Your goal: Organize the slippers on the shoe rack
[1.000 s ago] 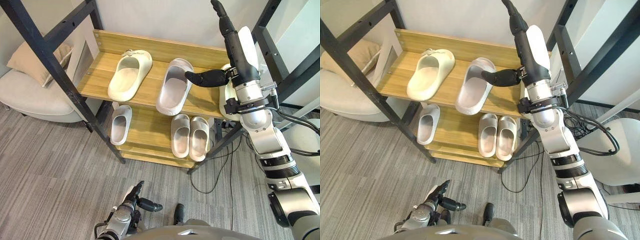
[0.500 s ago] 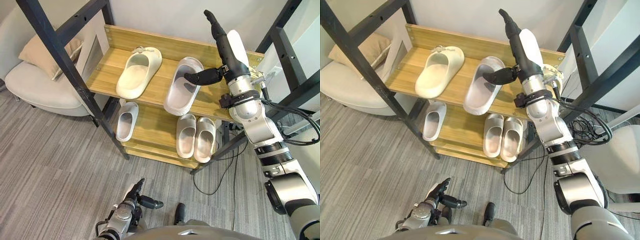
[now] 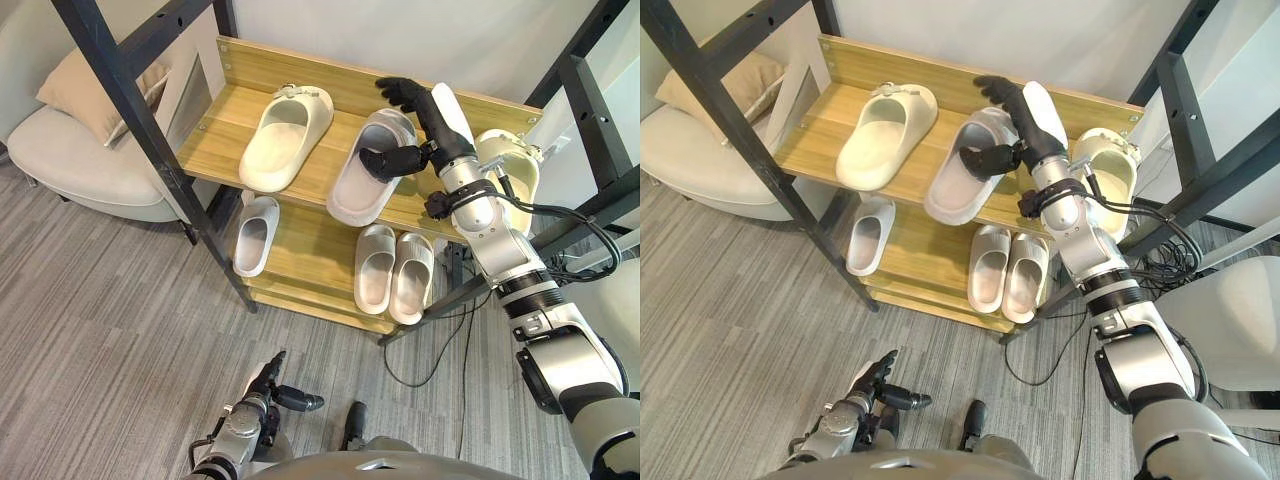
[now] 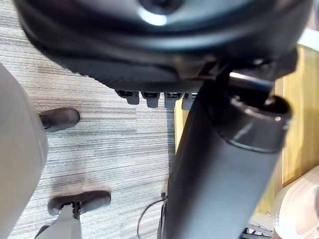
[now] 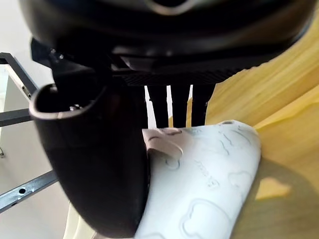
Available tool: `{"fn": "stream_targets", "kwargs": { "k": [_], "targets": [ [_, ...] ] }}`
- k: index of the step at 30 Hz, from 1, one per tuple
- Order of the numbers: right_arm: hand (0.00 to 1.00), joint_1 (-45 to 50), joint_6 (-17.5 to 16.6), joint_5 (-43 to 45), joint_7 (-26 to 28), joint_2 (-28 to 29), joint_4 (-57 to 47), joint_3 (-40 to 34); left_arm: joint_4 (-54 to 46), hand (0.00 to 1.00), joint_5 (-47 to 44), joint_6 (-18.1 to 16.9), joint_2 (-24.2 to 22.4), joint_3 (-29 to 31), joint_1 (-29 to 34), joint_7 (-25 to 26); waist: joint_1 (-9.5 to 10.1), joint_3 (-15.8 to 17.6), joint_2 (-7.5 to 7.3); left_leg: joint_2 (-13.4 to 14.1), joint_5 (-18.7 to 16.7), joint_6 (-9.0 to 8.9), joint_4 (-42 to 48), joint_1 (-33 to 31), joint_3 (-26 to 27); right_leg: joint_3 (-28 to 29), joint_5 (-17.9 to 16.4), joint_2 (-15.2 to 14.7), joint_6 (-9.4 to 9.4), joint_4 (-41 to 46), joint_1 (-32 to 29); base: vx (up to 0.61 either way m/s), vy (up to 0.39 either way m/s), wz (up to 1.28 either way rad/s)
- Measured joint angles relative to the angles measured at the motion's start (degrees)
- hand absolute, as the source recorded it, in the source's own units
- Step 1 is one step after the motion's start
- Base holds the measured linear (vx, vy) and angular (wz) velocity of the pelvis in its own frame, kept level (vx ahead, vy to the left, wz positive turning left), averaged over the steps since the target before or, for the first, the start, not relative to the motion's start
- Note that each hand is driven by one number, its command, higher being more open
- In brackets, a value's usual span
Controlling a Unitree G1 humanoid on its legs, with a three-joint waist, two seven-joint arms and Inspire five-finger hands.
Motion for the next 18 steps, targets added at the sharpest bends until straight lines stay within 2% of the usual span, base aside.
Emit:
{"fn": "stream_targets", "kwargs": {
  "k": [5, 12, 18],
  "targets": [
    [0.00, 0.0, -0.2, 0.2, 0.1, 0.0, -0.1, 0.0, -0.2, 1.00, 0.0, 0.0, 0.4, 0.0, 0.0, 0.0, -0.42, 0.5, -0.85, -0.5, 0.3, 0.33, -0.3, 0.2, -0.2, -0.2, 0.1, -0.4, 0.11, 0.0, 0.2, -0.01, 0.020, 0.03],
    [0.00, 0.9, -0.3, 0.6, 1.0, 0.0, -1.5, 0.1, -0.3, 1.00, 0.0, 0.1, 0.6, 0.0, -0.1, 0.0, -1.03, 0.7, -1.30, -0.8, 0.3, 0.43, -0.3, 0.6, -0.2, -0.2, 0.2, -0.7, 0.26, 0.0, 0.6, 0.00, 0.000, 0.00],
    [0.00, 5.2, 0.2, 0.5, 1.9, 0.0, -9.7, 0.1, 0.1, 1.00, 0.1, 0.2, 0.7, -0.1, -0.1, -0.1, -1.46, 0.8, -1.28, -0.8, 0.3, 0.52, -0.3, 1.2, 0.0, 0.1, 0.2, -0.9, 0.33, 0.0, 1.1, -0.01, 0.001, -0.01]
  ]
}}
